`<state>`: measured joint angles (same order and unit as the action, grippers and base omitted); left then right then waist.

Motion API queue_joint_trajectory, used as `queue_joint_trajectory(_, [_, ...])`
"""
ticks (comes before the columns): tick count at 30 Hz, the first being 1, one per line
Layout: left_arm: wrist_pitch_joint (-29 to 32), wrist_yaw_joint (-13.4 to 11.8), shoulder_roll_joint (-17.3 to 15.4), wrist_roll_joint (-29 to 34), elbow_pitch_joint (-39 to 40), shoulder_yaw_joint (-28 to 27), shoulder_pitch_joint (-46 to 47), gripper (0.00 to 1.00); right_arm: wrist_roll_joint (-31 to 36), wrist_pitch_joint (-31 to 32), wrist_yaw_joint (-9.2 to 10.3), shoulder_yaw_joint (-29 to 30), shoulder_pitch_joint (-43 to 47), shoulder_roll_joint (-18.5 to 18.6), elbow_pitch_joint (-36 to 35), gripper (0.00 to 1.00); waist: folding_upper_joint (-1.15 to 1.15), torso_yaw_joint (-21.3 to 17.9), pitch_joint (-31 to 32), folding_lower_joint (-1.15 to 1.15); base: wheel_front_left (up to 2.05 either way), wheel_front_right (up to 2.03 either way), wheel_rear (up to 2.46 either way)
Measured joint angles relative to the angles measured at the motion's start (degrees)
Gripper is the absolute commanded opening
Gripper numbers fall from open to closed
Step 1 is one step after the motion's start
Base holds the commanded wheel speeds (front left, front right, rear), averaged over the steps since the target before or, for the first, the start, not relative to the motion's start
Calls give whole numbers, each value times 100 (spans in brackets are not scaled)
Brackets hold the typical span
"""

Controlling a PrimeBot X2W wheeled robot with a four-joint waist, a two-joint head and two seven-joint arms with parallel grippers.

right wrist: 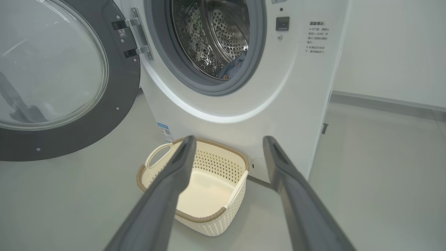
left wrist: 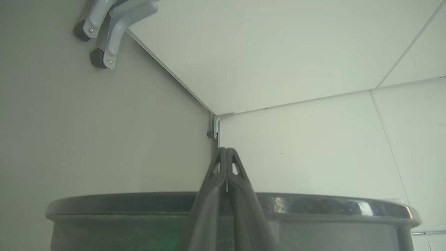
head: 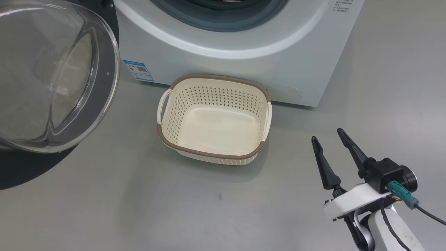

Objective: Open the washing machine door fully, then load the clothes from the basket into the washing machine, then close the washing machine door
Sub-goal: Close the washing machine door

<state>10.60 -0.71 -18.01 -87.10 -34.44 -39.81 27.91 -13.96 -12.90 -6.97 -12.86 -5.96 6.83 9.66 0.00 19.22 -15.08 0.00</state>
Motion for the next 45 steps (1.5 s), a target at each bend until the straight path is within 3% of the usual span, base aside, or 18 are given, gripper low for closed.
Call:
queue_joint_trajectory(23, [1238,215,-227,-138,-192,417,-40,0,-115,-3,0,29,-62,-14,119,100,0,65,142,0,0,0,0])
queue_joint_trajectory(30, [2000,355,-190,-476,-127,566,-197,0,-174,-11,0,16,-51,-74,209,100,0,124,274,0,0,0,0])
queue_joint_trajectory(45, [3935,410,46,-1089,413,1179,-709,0,-330,-54,-1,-27,-36,-136,286,100,0,147,446,0,0,0,0])
